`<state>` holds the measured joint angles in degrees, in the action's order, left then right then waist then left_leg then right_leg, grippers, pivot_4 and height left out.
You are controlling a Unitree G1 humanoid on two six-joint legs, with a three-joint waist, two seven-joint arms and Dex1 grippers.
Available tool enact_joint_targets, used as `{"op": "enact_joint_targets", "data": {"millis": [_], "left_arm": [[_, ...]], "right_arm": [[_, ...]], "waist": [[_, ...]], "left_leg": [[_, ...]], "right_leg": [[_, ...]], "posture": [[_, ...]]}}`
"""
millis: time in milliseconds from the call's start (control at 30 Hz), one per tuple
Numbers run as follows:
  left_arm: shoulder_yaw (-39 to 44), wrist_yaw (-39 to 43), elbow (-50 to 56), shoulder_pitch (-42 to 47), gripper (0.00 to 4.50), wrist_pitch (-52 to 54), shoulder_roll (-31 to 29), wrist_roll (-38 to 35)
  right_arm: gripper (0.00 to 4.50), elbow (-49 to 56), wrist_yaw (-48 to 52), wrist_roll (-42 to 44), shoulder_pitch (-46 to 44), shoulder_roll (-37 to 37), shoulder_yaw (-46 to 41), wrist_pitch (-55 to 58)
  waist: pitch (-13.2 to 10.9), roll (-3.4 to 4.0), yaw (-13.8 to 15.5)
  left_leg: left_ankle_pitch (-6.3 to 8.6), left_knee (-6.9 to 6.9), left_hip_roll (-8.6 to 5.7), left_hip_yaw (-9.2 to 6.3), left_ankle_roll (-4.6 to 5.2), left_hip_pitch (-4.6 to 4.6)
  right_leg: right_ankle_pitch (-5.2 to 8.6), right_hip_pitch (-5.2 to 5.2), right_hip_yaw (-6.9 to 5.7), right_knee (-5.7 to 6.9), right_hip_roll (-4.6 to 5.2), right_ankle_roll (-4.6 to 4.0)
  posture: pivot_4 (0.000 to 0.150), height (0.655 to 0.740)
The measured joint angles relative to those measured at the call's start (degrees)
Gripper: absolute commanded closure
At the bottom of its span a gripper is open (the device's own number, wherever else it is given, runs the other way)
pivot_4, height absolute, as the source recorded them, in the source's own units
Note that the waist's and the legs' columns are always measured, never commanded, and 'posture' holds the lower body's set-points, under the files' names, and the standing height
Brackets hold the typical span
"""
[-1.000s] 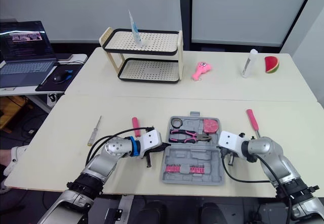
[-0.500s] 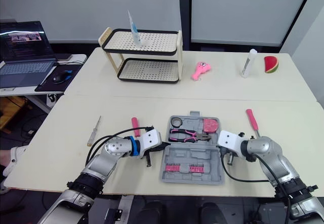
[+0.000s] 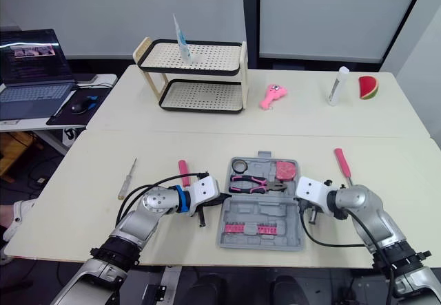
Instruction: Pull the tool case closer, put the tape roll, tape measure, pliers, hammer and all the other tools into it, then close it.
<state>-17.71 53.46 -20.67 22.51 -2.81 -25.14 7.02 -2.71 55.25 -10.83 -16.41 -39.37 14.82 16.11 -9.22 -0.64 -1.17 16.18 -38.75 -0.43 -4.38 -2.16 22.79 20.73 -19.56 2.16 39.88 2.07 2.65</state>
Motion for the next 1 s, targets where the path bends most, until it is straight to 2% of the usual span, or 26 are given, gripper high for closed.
{"op": "enact_joint_targets", "data": {"millis": [300,600,733,833,933,1000], "left_arm": [[0.0,0.4,0.1,0.1,4.48,-0.3,-0.5,-0.4],[1.5,3.0,3.9,-3.0,4.48,-1.3,-6.5,-2.9],[10.5,5.0,14.1,-10.2,4.48,2.9,-11.3,-12.4],[21.7,3.5,21.5,-16.3,4.48,10.4,-14.3,-21.1],[33.4,-0.7,23.8,-21.8,4.48,16.7,-15.2,-26.8],[40.0,-4.2,23.8,-25.0,4.11,19.0,-14.9,-29.1]], "right_arm": [[4.5,-0.9,0.8,1.4,0.9,-4.0,-0.7,-1.7],[4.5,0.6,0.6,4.2,5.1,-7.5,-4.9,-1.4],[4.5,3.4,0.1,7.6,8.7,-9.5,-11.1,-3.5],[4.5,5.4,-0.8,10.8,11.2,-9.9,-17.8,-3.3],[4.5,6.9,-2.1,14.1,14.6,-9.8,-24.3,-4.0],[4.5,7.6,-3.3,15.5,17.3,-9.5,-28.3,-5.4]], "waist": [[0.0,0.0,0.3],[0.0,0.01,-0.3],[-0.1,0.03,-0.4],[-0.1,0.03,-0.4],[-0.1,0.03,-0.3],[-0.1,0.01,-0.3]], "left_leg": [[0.0,0.0,-0.02,0.01,0.0,0.05],[0.01,0.04,0.02,0.02,0.01,0.11],[0.01,0.07,0.12,-0.04,0.01,0.15],[0.01,0.08,0.13,-0.07,0.01,0.11],[0.02,0.09,0.1,-0.08,0.02,0.1],[0.03,0.09,0.09,-0.1,0.02,0.11]], "right_leg": [[0.0,-0.02,-0.01,-0.02,0.02,0.0],[0.0,-0.12,0.04,-0.01,0.02,0.0],[0.0,-0.17,0.09,0.0,0.15,0.0],[0.0,-0.1,0.13,-0.02,0.16,0.0],[0.01,-0.06,0.14,-0.06,0.18,0.0],[0.01,-0.05,0.14,-0.11,0.2,0.0]], "posture": [[0.15,0.729],[0.15,0.729],[0.15,0.729],[0.15,0.729],[0.15,0.729],[0.15,0.729]]}}
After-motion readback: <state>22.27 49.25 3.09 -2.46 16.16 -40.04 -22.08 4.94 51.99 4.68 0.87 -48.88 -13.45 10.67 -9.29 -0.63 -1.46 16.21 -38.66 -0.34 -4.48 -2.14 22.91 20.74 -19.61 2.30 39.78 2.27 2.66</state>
